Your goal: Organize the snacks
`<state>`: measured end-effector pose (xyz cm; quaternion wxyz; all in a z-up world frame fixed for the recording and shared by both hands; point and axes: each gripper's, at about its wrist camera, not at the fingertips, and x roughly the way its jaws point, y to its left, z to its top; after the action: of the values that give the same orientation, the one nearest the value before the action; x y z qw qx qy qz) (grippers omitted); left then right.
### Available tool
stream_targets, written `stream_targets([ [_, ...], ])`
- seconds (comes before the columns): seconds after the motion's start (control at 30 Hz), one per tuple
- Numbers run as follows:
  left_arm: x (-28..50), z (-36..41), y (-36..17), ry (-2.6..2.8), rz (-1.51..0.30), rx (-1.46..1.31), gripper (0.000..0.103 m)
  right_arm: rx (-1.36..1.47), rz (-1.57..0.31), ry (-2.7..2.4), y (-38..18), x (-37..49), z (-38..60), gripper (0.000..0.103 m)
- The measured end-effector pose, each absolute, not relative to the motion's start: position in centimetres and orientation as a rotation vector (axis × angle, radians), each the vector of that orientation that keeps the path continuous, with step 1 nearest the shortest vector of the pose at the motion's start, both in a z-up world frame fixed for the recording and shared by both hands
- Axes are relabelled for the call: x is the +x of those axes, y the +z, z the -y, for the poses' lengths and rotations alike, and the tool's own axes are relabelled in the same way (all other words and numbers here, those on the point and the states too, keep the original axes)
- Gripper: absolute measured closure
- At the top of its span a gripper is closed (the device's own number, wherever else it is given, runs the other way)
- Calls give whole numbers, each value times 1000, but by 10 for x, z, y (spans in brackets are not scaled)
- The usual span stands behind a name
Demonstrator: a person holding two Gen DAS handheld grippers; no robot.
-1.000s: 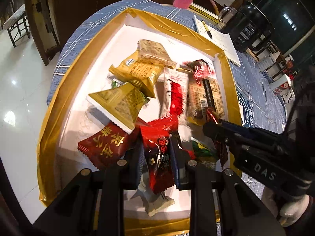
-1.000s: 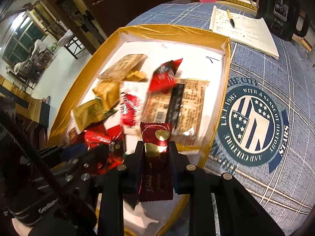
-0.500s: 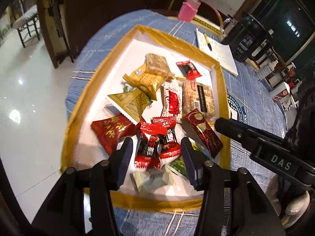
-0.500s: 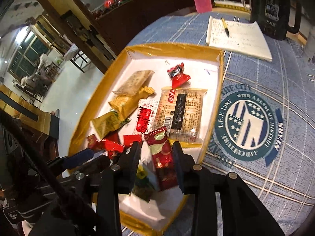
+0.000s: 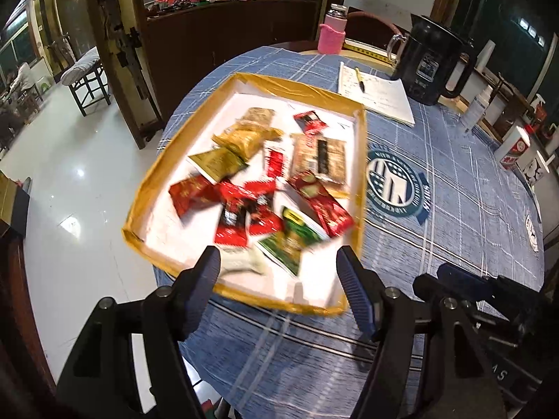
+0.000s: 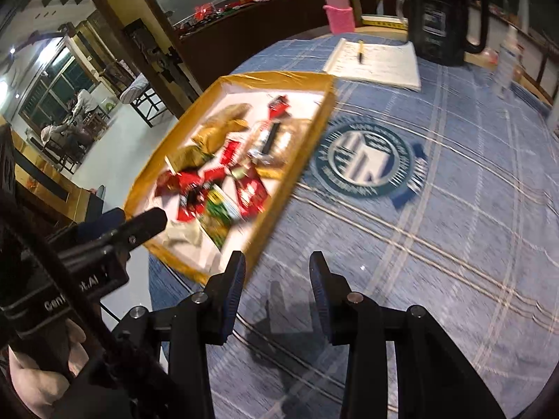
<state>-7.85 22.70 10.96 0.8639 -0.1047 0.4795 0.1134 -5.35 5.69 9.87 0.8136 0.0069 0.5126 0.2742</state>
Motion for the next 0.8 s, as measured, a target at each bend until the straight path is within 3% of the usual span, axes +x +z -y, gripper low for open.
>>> stream_targets([
  [0.8,-100,-173,124,341,-982,-146,32,-31,-1018,619,114,-81,-21,58],
])
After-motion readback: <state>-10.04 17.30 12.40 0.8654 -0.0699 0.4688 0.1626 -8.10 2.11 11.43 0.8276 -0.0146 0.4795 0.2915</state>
